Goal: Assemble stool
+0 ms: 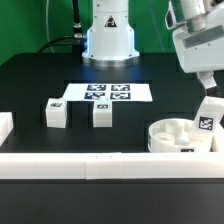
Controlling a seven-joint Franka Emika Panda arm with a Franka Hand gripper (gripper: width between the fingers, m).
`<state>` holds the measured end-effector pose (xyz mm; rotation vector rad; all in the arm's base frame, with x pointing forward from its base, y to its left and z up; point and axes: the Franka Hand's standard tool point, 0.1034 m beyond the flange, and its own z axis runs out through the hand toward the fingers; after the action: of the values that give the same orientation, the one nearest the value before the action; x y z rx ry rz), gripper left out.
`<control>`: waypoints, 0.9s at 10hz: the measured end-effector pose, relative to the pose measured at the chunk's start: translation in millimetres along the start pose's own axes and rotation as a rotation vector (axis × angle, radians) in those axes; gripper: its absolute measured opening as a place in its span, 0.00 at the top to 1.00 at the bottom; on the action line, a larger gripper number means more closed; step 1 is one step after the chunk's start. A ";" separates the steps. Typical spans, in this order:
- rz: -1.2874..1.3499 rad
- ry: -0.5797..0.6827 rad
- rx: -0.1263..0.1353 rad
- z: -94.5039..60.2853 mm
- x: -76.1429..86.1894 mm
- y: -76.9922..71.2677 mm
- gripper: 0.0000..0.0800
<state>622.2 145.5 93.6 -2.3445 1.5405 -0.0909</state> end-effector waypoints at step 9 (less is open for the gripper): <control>-0.927 -0.019 -0.056 -4.0 4.6 -5.9 0.19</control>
Offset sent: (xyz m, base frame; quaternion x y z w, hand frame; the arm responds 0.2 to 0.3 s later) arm 0.0000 0.0000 0.0000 0.0000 0.0000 -0.1938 0.9810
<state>628.4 142.5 98.5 -2.8771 0.3361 -0.2367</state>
